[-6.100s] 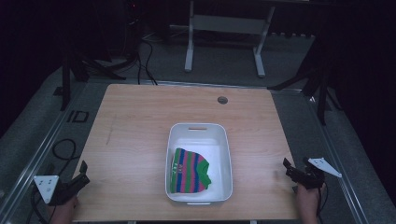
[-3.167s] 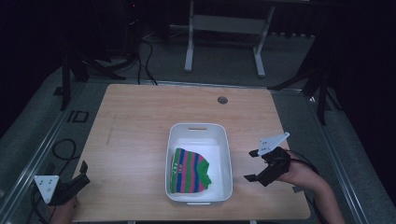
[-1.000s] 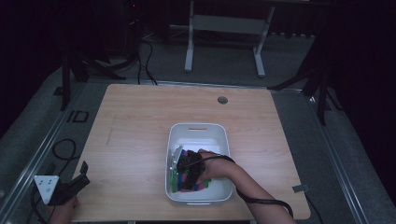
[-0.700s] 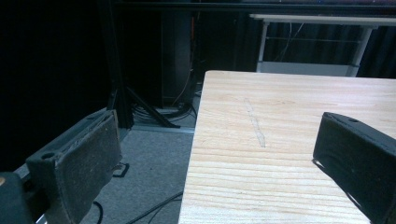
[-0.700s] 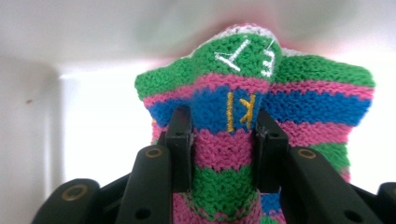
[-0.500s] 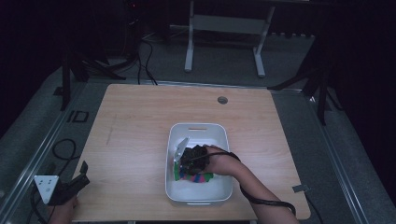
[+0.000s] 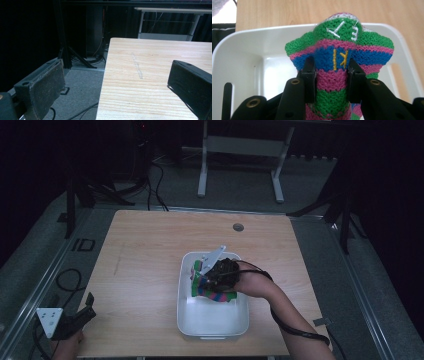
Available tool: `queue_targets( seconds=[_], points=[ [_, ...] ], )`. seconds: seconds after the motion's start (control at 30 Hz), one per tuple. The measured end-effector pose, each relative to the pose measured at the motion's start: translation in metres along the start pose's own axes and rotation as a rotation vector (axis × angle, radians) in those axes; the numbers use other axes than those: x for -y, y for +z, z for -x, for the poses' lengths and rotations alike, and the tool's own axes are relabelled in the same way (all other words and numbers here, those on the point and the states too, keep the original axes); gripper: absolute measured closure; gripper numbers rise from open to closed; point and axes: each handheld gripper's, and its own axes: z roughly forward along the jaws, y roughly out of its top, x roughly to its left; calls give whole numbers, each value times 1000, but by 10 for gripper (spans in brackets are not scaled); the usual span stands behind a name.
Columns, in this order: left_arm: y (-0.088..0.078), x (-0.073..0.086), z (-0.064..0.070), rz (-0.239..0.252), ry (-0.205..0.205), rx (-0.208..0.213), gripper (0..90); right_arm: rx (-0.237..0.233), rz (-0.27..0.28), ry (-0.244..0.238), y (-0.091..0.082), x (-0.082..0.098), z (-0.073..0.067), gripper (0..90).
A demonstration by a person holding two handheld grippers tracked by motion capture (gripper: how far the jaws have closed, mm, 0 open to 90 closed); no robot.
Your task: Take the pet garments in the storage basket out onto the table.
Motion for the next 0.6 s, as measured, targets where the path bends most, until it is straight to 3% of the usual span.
queue_targets(
  seconds=[0.33, 0.6],
  points=[
    [0, 0, -1, 1, 1, 0, 13, 57, 66, 11, -39, -5, 7, 663],
    [0, 0, 0, -2, 2, -1, 13, 112, 93, 42, -66, 6, 15, 662]
  ],
)
